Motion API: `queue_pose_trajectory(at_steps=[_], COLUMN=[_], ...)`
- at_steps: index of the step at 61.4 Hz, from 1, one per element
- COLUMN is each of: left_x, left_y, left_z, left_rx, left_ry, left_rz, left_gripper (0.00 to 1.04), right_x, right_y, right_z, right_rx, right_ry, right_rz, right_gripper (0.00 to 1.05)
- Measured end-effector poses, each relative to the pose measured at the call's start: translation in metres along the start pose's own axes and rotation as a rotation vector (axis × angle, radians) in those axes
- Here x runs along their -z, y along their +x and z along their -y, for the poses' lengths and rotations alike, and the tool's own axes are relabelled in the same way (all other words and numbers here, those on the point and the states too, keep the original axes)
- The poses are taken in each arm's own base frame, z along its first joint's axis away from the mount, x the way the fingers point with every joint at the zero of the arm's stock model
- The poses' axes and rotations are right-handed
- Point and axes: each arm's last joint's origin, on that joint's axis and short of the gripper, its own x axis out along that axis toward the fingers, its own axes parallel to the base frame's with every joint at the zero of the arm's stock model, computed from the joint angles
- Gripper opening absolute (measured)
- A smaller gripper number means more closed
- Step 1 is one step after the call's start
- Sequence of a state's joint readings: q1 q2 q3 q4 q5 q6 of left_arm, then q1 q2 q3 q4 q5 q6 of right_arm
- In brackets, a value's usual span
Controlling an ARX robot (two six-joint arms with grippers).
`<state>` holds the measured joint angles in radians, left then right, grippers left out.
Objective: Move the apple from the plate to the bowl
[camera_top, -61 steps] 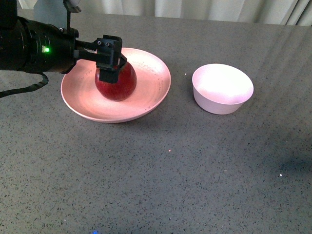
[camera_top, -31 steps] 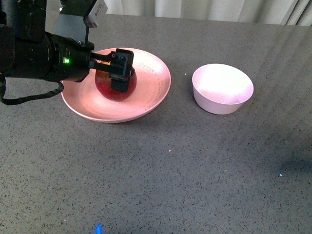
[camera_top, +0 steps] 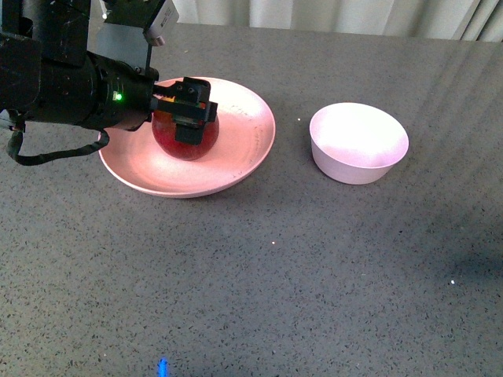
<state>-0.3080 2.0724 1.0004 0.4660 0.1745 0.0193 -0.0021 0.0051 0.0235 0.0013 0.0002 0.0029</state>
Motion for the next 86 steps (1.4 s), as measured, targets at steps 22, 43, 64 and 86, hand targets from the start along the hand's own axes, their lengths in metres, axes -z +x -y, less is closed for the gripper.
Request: queue_pose_trajectory(at_steps=[22, 43, 64, 86], left_x=[-0.037, -0.09, -0.078, -0.062], left_y=[-0.003, 0.002, 0.018, 0.025], left_z=[0.024, 0.079, 0.129, 0.156], left_rx=[0.051, 0.149, 0.239, 0.295], left_ry=[0.023, 0.045, 0.086, 0.138], left_rz=[0.066, 0.159, 0.113, 0.081], left_gripper=[0.68, 0.68, 0.68, 0.68], right_x=[0.0, 0.0, 0.0, 0.0], right_y=[0.0, 0.0, 0.0, 0.0], right_z=[0.0, 0.0, 0.0, 0.0], right_rx=[0.0, -0.001, -0.001, -0.001], right_ry=[0.0, 0.0, 0.0, 0.0], right_rz=[0.0, 0.0, 0.0, 0.0], right_gripper=[0.96, 0.96, 0.96, 0.96])
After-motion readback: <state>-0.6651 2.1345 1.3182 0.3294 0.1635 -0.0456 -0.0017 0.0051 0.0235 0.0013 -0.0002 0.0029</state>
